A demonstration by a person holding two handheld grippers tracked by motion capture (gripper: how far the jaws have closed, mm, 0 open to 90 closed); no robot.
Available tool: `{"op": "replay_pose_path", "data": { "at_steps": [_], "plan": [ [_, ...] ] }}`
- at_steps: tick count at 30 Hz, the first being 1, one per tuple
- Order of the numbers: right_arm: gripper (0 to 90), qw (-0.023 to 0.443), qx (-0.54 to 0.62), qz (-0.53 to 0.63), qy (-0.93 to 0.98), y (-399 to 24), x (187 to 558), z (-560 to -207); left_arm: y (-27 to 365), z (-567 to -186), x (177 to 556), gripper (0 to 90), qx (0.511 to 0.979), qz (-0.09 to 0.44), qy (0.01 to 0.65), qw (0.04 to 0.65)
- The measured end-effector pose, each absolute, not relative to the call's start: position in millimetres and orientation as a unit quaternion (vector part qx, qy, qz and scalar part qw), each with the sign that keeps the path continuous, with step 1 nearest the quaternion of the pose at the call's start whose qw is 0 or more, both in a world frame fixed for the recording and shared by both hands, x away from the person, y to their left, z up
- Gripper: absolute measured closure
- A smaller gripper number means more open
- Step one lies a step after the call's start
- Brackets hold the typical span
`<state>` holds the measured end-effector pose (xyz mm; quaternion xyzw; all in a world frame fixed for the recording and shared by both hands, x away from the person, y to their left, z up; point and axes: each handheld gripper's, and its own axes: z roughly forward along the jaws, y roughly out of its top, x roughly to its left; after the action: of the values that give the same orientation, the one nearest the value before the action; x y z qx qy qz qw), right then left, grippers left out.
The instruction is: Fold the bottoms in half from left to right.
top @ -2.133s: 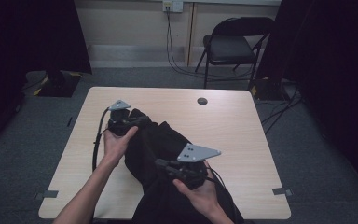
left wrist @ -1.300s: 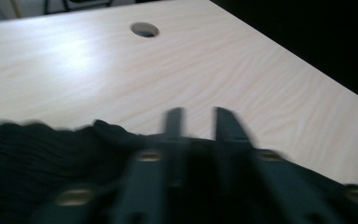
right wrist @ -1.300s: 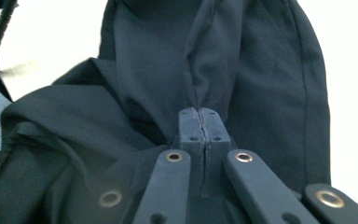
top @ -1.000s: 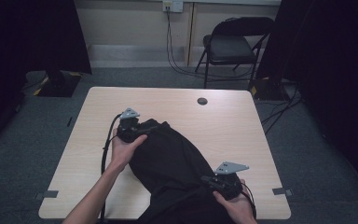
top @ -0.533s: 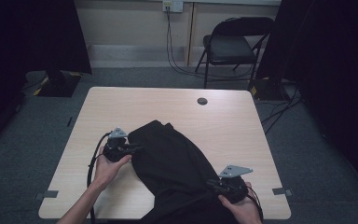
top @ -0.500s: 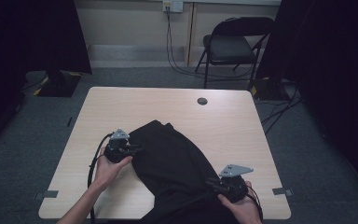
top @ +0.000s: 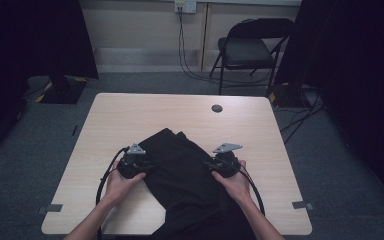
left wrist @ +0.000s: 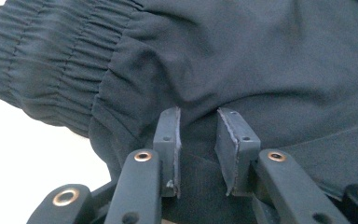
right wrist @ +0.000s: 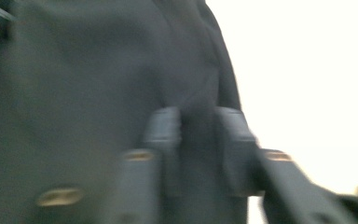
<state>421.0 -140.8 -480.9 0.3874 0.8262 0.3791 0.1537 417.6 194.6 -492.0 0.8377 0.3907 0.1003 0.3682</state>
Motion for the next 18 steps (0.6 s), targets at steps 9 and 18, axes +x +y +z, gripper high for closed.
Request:
{"op": "replay_pose_path", "data": {
  "at_steps": [9,18],
  "plan": [
    [89.0,0.165,0.351,0.398,0.831,-142.5,372.0,-455.7,191.1,-492.5,417.2,66.2,0.836,0.110,0.392,0.367],
    [88.9,0.158,0.382,0.350,0.841,-156.2,386.8,-492.3,181.5,-491.6,417.4,56.7,0.840,0.121,0.388,0.359]
  ]
}}
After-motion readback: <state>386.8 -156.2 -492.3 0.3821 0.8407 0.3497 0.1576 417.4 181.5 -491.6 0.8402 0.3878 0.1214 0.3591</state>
